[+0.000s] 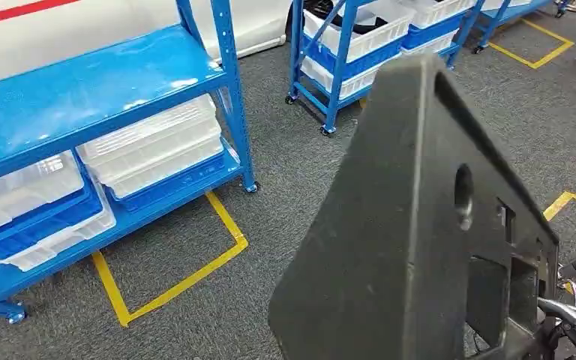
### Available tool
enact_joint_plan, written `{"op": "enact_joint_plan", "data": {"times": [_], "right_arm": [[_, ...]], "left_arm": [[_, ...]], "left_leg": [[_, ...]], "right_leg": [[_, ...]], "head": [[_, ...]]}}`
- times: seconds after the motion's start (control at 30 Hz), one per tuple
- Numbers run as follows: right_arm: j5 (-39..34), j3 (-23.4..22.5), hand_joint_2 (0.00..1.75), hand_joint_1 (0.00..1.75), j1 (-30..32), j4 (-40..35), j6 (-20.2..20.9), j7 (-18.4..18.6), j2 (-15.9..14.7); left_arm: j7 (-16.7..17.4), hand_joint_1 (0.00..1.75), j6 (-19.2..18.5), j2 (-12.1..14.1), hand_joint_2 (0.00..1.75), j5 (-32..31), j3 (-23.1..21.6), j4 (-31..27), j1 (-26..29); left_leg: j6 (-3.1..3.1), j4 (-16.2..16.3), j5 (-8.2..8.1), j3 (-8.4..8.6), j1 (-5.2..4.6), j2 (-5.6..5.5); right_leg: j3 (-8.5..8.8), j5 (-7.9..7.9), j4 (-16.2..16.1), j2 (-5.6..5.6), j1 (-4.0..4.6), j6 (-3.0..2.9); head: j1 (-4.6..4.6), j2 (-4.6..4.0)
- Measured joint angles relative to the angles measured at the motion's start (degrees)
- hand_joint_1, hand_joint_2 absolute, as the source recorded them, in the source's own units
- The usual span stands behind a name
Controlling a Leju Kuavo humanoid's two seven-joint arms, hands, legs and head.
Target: Take the parts from the cabinet and place them on the table.
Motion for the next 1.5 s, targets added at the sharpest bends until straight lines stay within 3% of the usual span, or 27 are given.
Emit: {"op": "enact_joint_plan", "data": {"times": [0.03, 0.17, 0.23, 0.27, 0.33, 0.4, 0.47, 0.5, 0.53, 0.67, 0.7, 0.73, 0.77, 0.83, 0.87, 0.93, 1.0, 1.03, 1.07, 1.17, 1.2, 1.23, 1.27, 1.33, 1.37, 1.43, 1.5], "right_arm": [[0.0, 0.0, 1.75, 1.75, -0.1, 0.0, 0.0, 0.0, 0.0], [0.0, 0.0, 1.75, 1.75, 0.3, -0.2, 0.0, 0.0, 0.0], [0.0, 0.0, 1.75, 1.75, 0.4, -0.3, 0.0, 0.0, 0.0], [-0.1, 0.0, 1.75, 1.75, 0.4, -0.3, 0.0, 0.0, 0.0], [-0.1, 0.0, 1.75, 1.75, 0.4, -0.3, 0.0, 0.0, 0.0], [-0.1, 0.0, 1.75, 1.75, 0.5, -0.3, 0.0, 0.0, 0.0], [-0.1, 0.0, 1.75, 1.75, 0.5, -0.3, 0.0, 0.0, 0.0], [-0.1, 0.0, 1.75, 1.75, 0.5, -0.3, 0.0, 0.0, 0.0], [-0.2, 0.0, 1.75, 1.75, 0.5, -0.3, 0.0, 0.0, 0.0], [-0.8, 0.0, 1.75, 1.75, 1.0, -0.3, 0.0, 0.0, 0.0], [-1.0, 0.0, 1.75, 1.75, 1.2, -0.3, 0.0, 0.0, 0.0], [-1.0, 0.0, 1.75, 1.75, 1.4, -0.3, 0.0, 0.0, 0.0], [-1.0, 0.0, 1.75, 1.75, 1.3, -0.2, 0.0, 0.0, 0.0], [-1.0, 0.0, 1.75, 1.75, 1.4, 0.0, 0.0, 0.0, 0.0], [-1.0, 0.0, 1.75, 1.75, 1.6, 0.2, 0.0, 0.0, 0.0], [-0.9, 0.0, 1.75, 1.75, 1.6, 0.6, 0.0, 0.0, 0.0], [-0.7, 0.0, 1.75, 1.75, 1.7, 0.7, 0.0, 0.0, 0.0], [-0.7, 0.0, 1.75, 1.75, 1.6, 0.8, 0.0, 0.0, 0.0], [-0.6, 0.0, 1.75, 1.75, 1.6, 0.9, 0.0, 0.0, 0.0], [-0.5, 0.0, 1.75, 1.75, 1.8, 1.1, 0.0, 0.0, 0.0], [-0.3, 0.0, 1.75, 1.75, 1.8, 1.1, 0.0, 0.0, 0.0], [-0.1, 0.0, 1.75, 1.75, 1.8, 1.1, 0.0, 0.0, 0.0], [0.0, 0.0, 1.75, 1.75, 1.8, 1.2, 0.0, 0.0, 0.0], [0.1, 0.0, 1.75, 1.75, 1.8, 1.4, 0.0, 0.0, 0.0], [0.1, 0.0, 1.75, 1.75, 1.8, 1.6, 0.0, 0.0, 0.0], [0.1, 0.0, 1.75, 1.75, 1.9, 1.8, 0.0, 0.0, 0.0], [0.1, 0.0, 1.75, 1.75, 1.9, 1.9, 0.0, 0.0, 0.0]], "left_arm": [[0.0, 0.00, 0.0, 0.0, 1.75, 0.0, 0.0, 0.0, 0.0], [0.0, 0.00, 0.1, 0.0, 1.75, 0.0, 0.0, 0.0, -0.3], [0.0, 0.00, 0.1, 0.0, 1.75, 0.0, 0.0, 0.0, -0.3], [0.0, 0.00, 0.1, 0.0, 1.75, 0.0, 0.0, 0.0, -0.2], [0.0, 0.00, 0.1, 0.0, 1.75, 0.0, 0.0, 0.0, 0.1], [0.0, 0.00, 0.1, 0.0, 1.75, 0.0, 0.1, 0.0, 0.2], [0.1, 0.00, 0.1, 0.0, 1.75, 0.0, 0.1, 0.0, 0.1], [0.1, 0.00, 0.1, 0.0, 1.75, 0.0, 0.1, 0.0, 0.1], [0.1, 0.00, 0.1, 0.0, 1.75, 0.0, 0.2, 0.0, 0.2], [0.1, 0.00, 0.2, 0.0, 1.75, -0.2, 0.4, 0.0, 0.0], [0.1, 0.00, 0.2, -0.1, 1.75, 0.0, 0.4, 0.0, 0.0], [0.0, 0.00, 0.3, -0.1, 1.75, -0.1, 0.4, 0.0, 0.0], [0.0, 0.00, 0.3, -0.2, 1.75, -0.1, 0.4, 0.0, 0.0], [0.0, 0.00, 0.3, -0.2, 1.75, -0.1, 0.5, 0.0, 0.1], [0.0, 0.00, 0.3, -0.2, 1.75, -0.1, 0.6, 0.0, 0.2], [0.0, 0.00, 0.2, -0.2, 1.75, -0.1, 0.6, 0.0, 0.1], [-0.1, 0.00, 0.2, -0.2, 1.75, -0.2, 0.6, 0.0, 0.1], [-0.1, 0.00, 0.2, -0.2, 1.75, -0.2, 0.6, 0.0, 0.1], [-0.2, 0.00, 0.1, -0.2, 1.75, -0.2, 0.6, 0.0, 0.1], [-0.2, 0.00, 0.1, -0.2, 1.75, -0.2, 0.6, 0.0, -0.1], [-0.2, 0.00, 0.1, -0.2, 1.75, -0.2, 0.6, 0.0, -0.2], [-0.3, 0.00, 0.1, -0.2, 1.75, -0.2, 0.6, 0.0, -0.1], [-0.3, 0.00, 0.1, -0.2, 1.75, -0.2, 0.6, 0.0, -0.1], [-0.3, 0.00, 0.0, -0.2, 1.75, -0.2, 0.6, 0.0, 0.1], [-0.3, 0.00, 0.0, -0.2, 1.75, -0.2, 0.6, 0.0, 0.2], [-0.3, 0.00, 0.0, -0.2, 1.75, -0.2, 0.6, 0.0, 0.3], [-0.3, 0.00, 0.0, -0.2, 1.75, -0.2, 0.6, 0.0, 0.2]], "left_leg": [[-0.40, 0.2, -0.26, -0.08, -0.41, 0.38], [-1.48, 0.2, -0.50, 0.41, -0.33, 1.96], [-2.08, 3.2, -3.26, -0.87, 0.03, -2.14], [-2.14, 7.7, -5.91, -2.91, 0.13, -3.46], [-2.26, 17.3, -9.61, -7.32, 0.25, -4.09], [-2.20, 17.9, -8.00, -7.79, 0.37, -4.12], [-2.00, 9.1, -2.47, -3.95, 0.53, -4.78], [-1.83, 4.0, 0.01, -1.74, 0.68, -6.46], [-1.70, 2.0, -0.66, -0.85, 0.89, -9.69], [-1.11, 0.9, -0.44, -0.66, 0.54, -8.11], [-0.34, 0.0, 0.14, -0.43, 1.16, -6.98], [-0.06, -0.3, 0.25, -0.29, 0.99, -6.32], [0.18, -0.3, 0.25, -0.30, 0.88, -5.48], [0.35, -0.3, 0.10, -0.31, 0.70, -3.71], [0.38, -0.3, 0.00, -0.33, 0.68, -2.81], [0.19, -0.2, -0.23, -0.17, 0.68, -1.31], [-0.25, -0.1, -0.68, 0.35, 0.71, -0.14], [-0.54, 0.0, -0.90, 0.55, 0.61, 0.32], [-1.02, 0.4, -1.27, 0.49, 0.06, 0.74], [-1.70, 0.1, -1.35, 1.05, 0.20, 2.38], [-2.25, 0.4, -1.99, 0.84, 0.49, 1.55], [-2.43, 1.8, -3.09, 0.53, 0.65, -1.43], [-2.47, 5.4, -5.42, -1.10, 0.78, -3.28], [-2.60, 15.2, -9.75, -5.84, 0.83, -4.14], [-2.61, 18.5, -10.36, -7.59, 0.84, -4.14], [-2.29, 16.6, -7.08, -7.31, 0.83, -4.23], [-1.73, 7.1, -1.43, -3.32, 0.84, -5.47]], "right_leg": [[0.25, -0.61, -0.8, -0.69, 0.67, -0.56], [-0.08, -0.02, -1.3, 1.66, 0.47, -2.14], [0.06, 0.34, -1.6, 2.34, 0.26, -2.79], [-0.12, 0.37, -1.5, 2.78, 0.28, -2.99], [-0.36, 0.44, -1.4, 4.13, 0.45, -3.12], [-0.44, 0.43, -1.2, 5.58, 0.48, -3.11], [-0.33, 0.39, -0.9, 7.23, 0.45, -3.04], [-0.31, 0.34, -0.8, 7.91, 0.43, -2.96], [-0.61, 0.33, -0.6, 8.37, 0.49, -2.73], [-1.67, 1.09, -0.8, 11.04, 0.02, -1.19], [-1.81, 0.62, -0.2, 10.19, 0.05, -1.00], [-2.59, -0.72, 1.4, 6.66, 0.50, -0.91], [-4.40, -3.04, 5.1, 4.72, 0.47, -0.72], [-8.50, -6.87, 13.7, 3.62, 0.27, -0.38], [-9.75, -7.33, 16.3, 3.54, 0.10, -0.23], [-7.82, -4.30, 12.9, 3.14, -0.19, -0.01], [-2.04, 0.38, 2.6, 0.89, -0.29, -0.16], [-0.59, -0.21, -0.3, -1.59, -0.01, -0.28], [-0.54, -0.02, -0.8, -1.87, 0.53, -0.81], [-0.99, -0.02, -0.6, 0.27, 0.88, -1.56], [-0.68, 0.28, -1.0, 0.83, 0.22, -2.06], [-0.65, 0.33, -1.1, 1.41, 0.23, -2.22], [-0.73, 0.34, -1.1, 1.92, 0.20, -2.80], [-0.80, 0.38, -1.1, 3.29, 0.34, -3.03], [-0.79, 0.39, -1.0, 4.06, 0.45, -3.05], [-0.58, 0.39, -1.0, 5.78, 0.55, -3.05], [-0.40, 0.37, -0.9, 7.32, 0.55, -3.01]], "head": [[0.00, 0.00], [-0.07, 0.00], [-0.04, 0.00], [-0.07, 0.00], [-0.04, 0.00], [-0.04, 0.00], [-0.05, 0.00], [-0.04, 0.00], [0.00, 0.00], [-0.02, 0.00], [-0.04, 0.00], [0.11, 0.00], [0.11, 0.00], [0.11, 0.00], [0.13, 0.00], [0.13, 0.00], [0.11, 0.00], [0.13, 0.00], [0.07, 0.00], [0.09, 0.00], [0.04, 0.00], [0.09, 0.00], [0.04, 0.00], [0.06, 0.00], [0.04, 0.00], [0.04, 0.00], [0.04, 0.00]]}}
